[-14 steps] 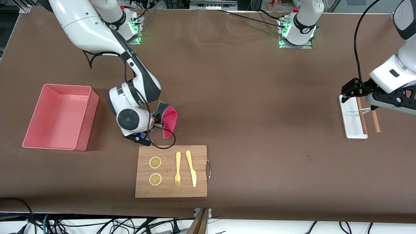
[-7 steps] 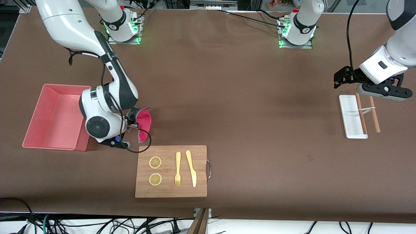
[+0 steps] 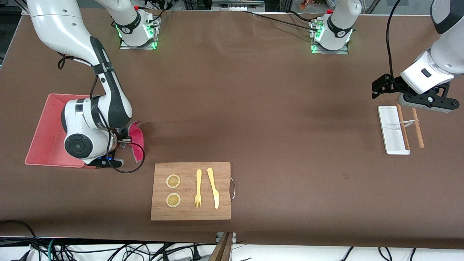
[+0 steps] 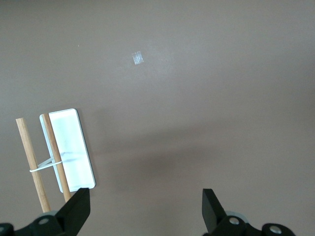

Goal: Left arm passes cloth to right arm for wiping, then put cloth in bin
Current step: 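Wipe the table beside the cutting board with the cloth in the right gripper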

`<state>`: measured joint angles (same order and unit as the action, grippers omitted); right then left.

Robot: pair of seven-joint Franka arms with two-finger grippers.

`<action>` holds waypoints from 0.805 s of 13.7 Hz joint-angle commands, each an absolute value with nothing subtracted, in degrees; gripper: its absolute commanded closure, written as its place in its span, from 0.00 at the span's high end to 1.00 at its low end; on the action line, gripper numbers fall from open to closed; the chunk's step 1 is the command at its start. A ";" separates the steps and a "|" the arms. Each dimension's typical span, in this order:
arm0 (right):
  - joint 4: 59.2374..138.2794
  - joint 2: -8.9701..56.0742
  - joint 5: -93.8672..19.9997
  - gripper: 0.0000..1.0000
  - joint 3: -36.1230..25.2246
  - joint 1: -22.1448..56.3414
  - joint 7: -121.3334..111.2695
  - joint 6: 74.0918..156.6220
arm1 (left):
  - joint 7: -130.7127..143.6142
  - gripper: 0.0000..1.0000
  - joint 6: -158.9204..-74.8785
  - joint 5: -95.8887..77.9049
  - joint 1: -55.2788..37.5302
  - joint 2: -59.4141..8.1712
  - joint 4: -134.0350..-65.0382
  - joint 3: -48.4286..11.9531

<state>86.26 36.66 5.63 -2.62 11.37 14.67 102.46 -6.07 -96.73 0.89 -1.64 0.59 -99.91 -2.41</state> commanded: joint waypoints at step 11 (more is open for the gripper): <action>86.92 40.86 5.36 0.00 16.69 15.47 59.82 121.00 | -5.01 1.00 -96.68 -0.09 -2.20 0.97 -100.28 -2.81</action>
